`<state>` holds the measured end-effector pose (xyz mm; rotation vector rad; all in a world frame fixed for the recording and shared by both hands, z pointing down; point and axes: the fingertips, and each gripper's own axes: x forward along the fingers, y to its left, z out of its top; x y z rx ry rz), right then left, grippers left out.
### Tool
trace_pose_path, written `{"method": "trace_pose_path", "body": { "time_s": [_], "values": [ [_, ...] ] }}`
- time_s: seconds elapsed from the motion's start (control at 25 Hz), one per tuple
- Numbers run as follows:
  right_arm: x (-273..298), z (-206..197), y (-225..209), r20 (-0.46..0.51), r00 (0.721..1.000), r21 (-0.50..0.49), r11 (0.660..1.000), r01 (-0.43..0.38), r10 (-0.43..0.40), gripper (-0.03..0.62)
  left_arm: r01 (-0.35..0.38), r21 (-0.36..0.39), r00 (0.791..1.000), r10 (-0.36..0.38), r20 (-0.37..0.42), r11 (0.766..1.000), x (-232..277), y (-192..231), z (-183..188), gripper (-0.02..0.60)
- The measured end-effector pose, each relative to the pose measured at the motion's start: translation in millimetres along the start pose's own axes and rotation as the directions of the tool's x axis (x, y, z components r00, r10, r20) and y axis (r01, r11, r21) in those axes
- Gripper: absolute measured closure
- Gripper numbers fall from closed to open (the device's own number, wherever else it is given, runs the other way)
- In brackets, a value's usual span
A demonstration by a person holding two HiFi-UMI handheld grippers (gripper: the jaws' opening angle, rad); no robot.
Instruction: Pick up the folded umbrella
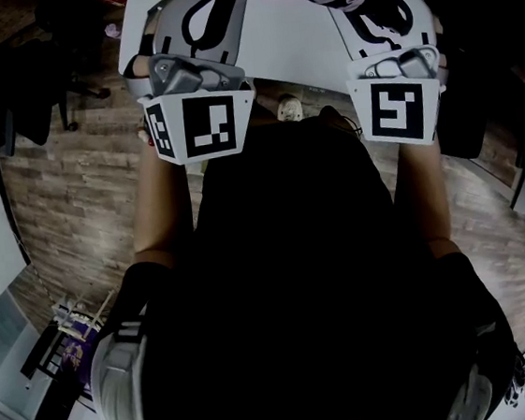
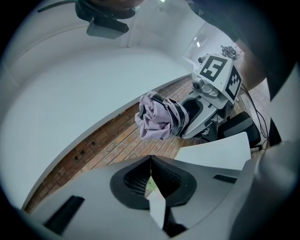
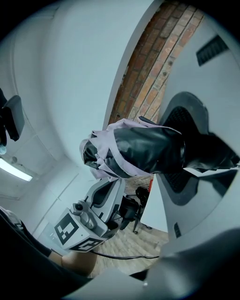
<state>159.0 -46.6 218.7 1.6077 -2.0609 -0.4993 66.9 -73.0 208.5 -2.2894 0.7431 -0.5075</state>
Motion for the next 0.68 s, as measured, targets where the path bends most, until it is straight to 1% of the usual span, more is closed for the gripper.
{"method": "trace_pose_path", "body": {
  "time_s": [0.68],
  "values": [
    [11, 12, 17, 0.028, 0.999, -0.028, 0.999, -0.027, 0.028, 0.373, -0.008, 0.018, 1.000, 0.009, -0.021, 1.000, -12, 9, -14, 0.568]
  ]
}}
